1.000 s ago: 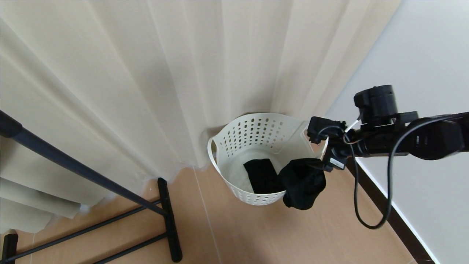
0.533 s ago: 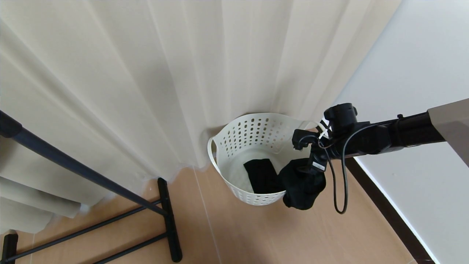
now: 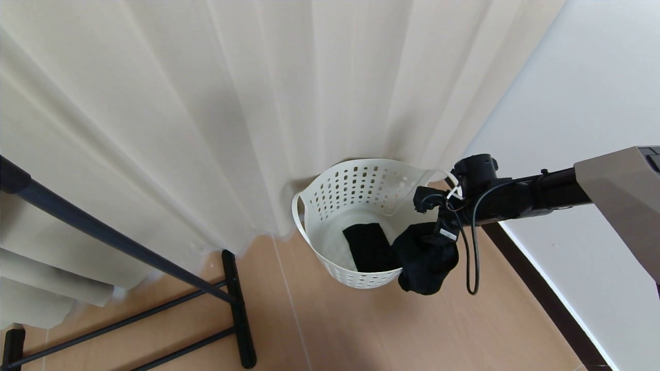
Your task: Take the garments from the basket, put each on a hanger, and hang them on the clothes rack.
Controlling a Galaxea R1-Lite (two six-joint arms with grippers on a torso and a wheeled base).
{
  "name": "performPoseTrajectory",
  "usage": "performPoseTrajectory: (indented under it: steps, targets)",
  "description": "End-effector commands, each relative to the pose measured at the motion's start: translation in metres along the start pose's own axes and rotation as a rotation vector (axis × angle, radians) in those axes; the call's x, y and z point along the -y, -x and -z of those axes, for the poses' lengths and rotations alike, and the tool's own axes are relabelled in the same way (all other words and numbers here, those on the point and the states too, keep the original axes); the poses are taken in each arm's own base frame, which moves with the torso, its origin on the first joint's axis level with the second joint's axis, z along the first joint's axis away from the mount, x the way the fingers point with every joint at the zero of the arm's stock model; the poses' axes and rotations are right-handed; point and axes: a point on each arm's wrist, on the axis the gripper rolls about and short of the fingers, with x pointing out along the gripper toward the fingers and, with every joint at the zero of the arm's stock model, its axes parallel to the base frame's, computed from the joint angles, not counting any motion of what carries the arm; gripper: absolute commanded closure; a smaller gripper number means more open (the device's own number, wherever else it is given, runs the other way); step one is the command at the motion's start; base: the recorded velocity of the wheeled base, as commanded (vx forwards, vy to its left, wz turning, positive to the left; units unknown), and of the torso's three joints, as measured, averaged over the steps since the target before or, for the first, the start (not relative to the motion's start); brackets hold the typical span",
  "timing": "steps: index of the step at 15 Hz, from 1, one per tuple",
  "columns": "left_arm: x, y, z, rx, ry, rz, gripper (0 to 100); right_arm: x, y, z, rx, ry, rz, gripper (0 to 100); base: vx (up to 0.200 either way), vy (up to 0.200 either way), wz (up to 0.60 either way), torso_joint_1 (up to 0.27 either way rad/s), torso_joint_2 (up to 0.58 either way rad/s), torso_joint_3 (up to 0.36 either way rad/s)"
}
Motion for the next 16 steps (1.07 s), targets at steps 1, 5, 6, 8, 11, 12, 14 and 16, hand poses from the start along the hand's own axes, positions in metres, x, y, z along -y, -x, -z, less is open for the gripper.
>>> performPoseTrajectory:
  steps: [1,5,6,8,11,12,14,16]
  targets:
    - [0.0,0.0,0.0,0.001,0.0,0.001,0,0.002,-0.008,0.006,-0.011,-0.008,-0.002,0,0.0,0.0,0.0,0.0,0.0,0.0]
    - [0.0,0.0,0.0,0.001,0.0,-0.001,0,0.006,-0.02,0.011,-0.015,-0.017,0.004,0,0.0,0.0,0.0,0.0,0.0,0.0]
    - [0.0,0.0,0.0,0.001,0.0,-0.001,0,0.007,-0.021,0.011,-0.014,-0.018,0.006,0,0.0,0.0,0.0,0.0,0.0,0.0]
    - [0.0,0.0,0.0,0.001,0.0,-0.001,0,0.007,-0.024,0.012,-0.015,-0.024,0.006,0,0.0,0.0,0.0,0.0,0.0,0.0]
    - [0.0,0.0,0.0,0.001,0.0,0.001,0,0.011,-0.033,0.013,-0.011,-0.029,0.017,0,0.0,0.0,0.0,0.0,0.0,0.0]
    - [0.0,0.0,0.0,0.001,0.0,0.001,0,0.011,-0.035,0.014,-0.013,-0.029,0.015,0,0.0,0.0,0.0,0.0,0.0,0.0]
    - [0.0,0.0,0.0,0.001,0.0,0.001,0,0.011,-0.04,0.015,-0.012,-0.045,0.014,0,0.0,0.0,0.0,0.0,0.0,0.0]
    - [0.0,0.0,0.0,0.001,0.0,-0.001,0,0.011,-0.042,0.015,-0.011,-0.046,0.015,0,0.0,0.0,0.0,0.0,0.0,0.0]
